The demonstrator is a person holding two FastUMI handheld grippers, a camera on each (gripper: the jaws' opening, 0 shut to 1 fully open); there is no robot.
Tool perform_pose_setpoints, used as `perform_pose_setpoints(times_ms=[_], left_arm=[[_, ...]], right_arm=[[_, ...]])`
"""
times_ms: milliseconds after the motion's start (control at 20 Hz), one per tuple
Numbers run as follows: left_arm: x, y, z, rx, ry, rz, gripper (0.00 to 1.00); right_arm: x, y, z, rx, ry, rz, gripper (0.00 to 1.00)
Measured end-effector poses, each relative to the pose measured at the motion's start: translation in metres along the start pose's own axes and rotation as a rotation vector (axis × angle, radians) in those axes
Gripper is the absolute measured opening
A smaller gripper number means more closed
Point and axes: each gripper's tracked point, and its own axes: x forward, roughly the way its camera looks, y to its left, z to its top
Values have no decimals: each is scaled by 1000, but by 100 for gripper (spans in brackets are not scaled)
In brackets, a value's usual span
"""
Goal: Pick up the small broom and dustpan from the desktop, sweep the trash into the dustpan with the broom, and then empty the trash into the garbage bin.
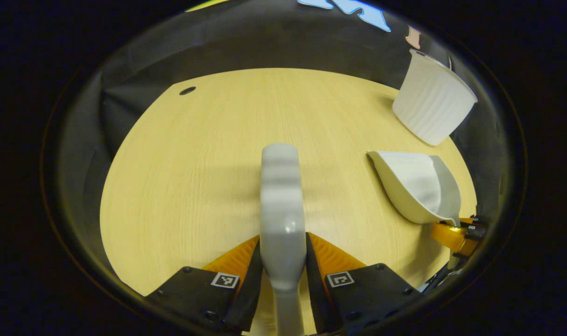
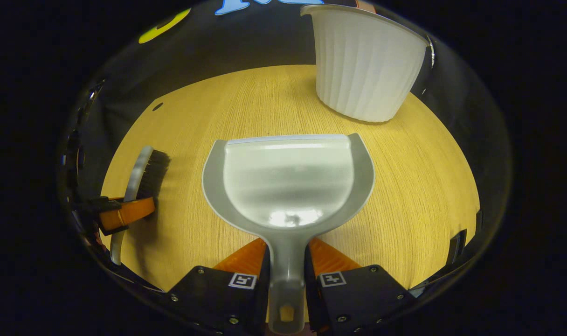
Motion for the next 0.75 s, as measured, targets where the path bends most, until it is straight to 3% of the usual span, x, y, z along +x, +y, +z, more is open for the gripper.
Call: perform_pose_setpoints(times_ms=[50,100,150,300,400,450,500,650,750], left_arm=[[-4,-4,5,-3,-2,-2,55],[-9,-7,10,-4,-4,-2,57],[-14,-10,15,-6,-5,-2,60],[-31,-17,32,-11,-10,6,68],[-45,-22,45,-17,-17,11,84],[-52,-23,53,-17,-24,19,92],[-60,-24,61,-18,-33,26,97],[-86,-29,87,-17,-63,44,97],[-106,-31,107,-13,-91,60,96]], right_arm=[[0,0,0,0,-1,1,34],[0,0,1,-1,-1,-1,28],[-1,0,1,-2,1,0,35],[-5,-2,1,-4,5,0,38],[-8,-3,4,-3,-1,7,42],[-10,-2,2,-6,2,18,51],[-10,-5,2,-6,0,17,74],[-16,-9,1,-10,-3,28,82],[-21,-12,2,-12,-9,37,99]])
